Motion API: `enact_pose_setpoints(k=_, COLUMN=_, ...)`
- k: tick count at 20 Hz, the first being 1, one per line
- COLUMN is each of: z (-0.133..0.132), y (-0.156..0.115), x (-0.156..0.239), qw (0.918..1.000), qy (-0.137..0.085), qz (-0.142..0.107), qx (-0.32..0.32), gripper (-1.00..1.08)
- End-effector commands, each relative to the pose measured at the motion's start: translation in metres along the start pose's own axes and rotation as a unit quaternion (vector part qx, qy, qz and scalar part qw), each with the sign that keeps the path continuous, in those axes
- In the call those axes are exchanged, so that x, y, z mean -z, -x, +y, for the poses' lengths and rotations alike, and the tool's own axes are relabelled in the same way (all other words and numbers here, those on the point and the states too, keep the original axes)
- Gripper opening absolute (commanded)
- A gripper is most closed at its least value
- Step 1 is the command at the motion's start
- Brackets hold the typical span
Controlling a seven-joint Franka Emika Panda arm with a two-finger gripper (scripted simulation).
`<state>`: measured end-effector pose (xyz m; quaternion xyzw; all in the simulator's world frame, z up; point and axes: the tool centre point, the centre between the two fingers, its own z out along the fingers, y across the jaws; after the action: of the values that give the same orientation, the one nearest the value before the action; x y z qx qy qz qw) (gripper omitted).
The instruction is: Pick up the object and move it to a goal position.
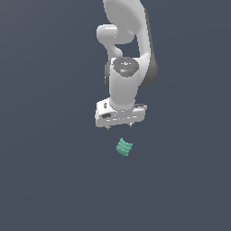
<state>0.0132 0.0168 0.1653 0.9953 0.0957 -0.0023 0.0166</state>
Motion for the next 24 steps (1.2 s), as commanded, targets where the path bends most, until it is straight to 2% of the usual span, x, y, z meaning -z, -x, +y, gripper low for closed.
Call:
enact_pose_setpoints(k=1, z=-0.001, y=-0.004, x=-0.005, qw=0.9996, qy=0.0, qz=0.0, qx=0.029, gripper=1.0)
enact_pose_setpoints(k=6, z=-0.004, y=-0.013, x=-0.016, qw=0.9951, qy=-0.001, qz=0.0, qx=0.099, gripper=1.0)
enact_pose_setpoints(k=12, z=-0.008, y=-0.024, x=-0.03, qw=0.9829, qy=-0.003, qz=0.0, qx=0.184, gripper=1.0)
enact_pose_setpoints(k=17, z=-0.011, y=-0.032, x=-0.042, qw=0.9672, qy=-0.005, qz=0.002, qx=0.254, gripper=1.0)
enact_pose_setpoints(k=24, z=-0.016, y=-0.043, x=-0.058, qw=0.94, qy=-0.009, qz=0.006, qx=0.341, gripper=1.0)
